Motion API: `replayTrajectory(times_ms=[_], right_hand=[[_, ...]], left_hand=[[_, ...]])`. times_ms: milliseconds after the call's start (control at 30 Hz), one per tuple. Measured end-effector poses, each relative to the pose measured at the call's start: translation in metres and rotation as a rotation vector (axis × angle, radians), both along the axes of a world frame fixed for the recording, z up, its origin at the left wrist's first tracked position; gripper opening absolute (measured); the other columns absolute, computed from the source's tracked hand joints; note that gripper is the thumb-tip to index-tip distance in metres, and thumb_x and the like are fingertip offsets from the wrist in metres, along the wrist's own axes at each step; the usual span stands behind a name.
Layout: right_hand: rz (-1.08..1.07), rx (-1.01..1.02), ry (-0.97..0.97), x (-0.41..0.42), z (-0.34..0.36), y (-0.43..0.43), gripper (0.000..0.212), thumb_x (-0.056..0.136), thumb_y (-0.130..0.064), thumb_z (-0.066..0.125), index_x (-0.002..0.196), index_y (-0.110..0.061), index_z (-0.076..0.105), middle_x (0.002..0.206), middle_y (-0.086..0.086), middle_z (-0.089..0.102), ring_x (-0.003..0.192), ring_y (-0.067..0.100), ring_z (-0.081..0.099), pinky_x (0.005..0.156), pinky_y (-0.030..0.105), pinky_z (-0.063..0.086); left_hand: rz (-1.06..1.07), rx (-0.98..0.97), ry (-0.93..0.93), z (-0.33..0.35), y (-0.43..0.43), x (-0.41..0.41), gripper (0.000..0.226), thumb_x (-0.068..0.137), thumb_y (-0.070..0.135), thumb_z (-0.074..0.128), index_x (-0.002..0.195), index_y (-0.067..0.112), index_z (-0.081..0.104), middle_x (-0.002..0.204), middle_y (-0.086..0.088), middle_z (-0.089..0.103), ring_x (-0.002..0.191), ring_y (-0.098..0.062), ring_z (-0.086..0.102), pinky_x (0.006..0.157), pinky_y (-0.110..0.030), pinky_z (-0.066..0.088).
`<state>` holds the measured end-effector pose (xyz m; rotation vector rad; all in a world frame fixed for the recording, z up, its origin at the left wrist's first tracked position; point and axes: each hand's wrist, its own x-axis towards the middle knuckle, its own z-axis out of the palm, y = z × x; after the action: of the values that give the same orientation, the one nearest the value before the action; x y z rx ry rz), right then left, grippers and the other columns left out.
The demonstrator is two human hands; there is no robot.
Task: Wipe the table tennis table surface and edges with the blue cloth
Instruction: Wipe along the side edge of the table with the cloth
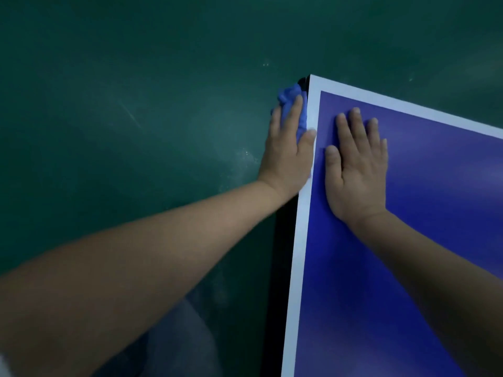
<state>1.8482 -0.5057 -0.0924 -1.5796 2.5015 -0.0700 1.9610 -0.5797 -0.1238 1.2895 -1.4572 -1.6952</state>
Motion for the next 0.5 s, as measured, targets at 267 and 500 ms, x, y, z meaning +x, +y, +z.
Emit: replayTrajectory(times_ms=[267, 500], right_hand=[[0.002, 0.005, -0.01, 0.0, 0.001, 0.0, 0.06, 0.103, -0.047, 0.019, 0.159, -0.028, 0.021, 0.168, -0.007, 0.01, 0.156, 0.023, -0.002, 0.125, 0.047, 0.0], [-0.005, -0.017, -0.006, 0.001, -0.001, 0.0, 0.059, 0.103, -0.045, 0.022, 0.158, -0.025, 0.025, 0.168, -0.004, 0.015, 0.155, 0.025, 0.003, 0.125, 0.05, 0.003]], left_hand=[[-0.067, -0.079, 0.025, 0.007, 0.13, 0.061, 0.057, 0.104, 0.024, 0.042, 0.155, 0.034, 0.017, 0.167, 0.01, 0.002, 0.153, -0.001, -0.003, 0.118, -0.01, 0.004], [-0.032, -0.013, 0.017, 0.003, 0.022, 0.01, 0.058, 0.101, 0.026, 0.037, 0.156, 0.025, 0.021, 0.169, -0.005, 0.007, 0.155, -0.013, 0.002, 0.114, -0.006, 0.002]])
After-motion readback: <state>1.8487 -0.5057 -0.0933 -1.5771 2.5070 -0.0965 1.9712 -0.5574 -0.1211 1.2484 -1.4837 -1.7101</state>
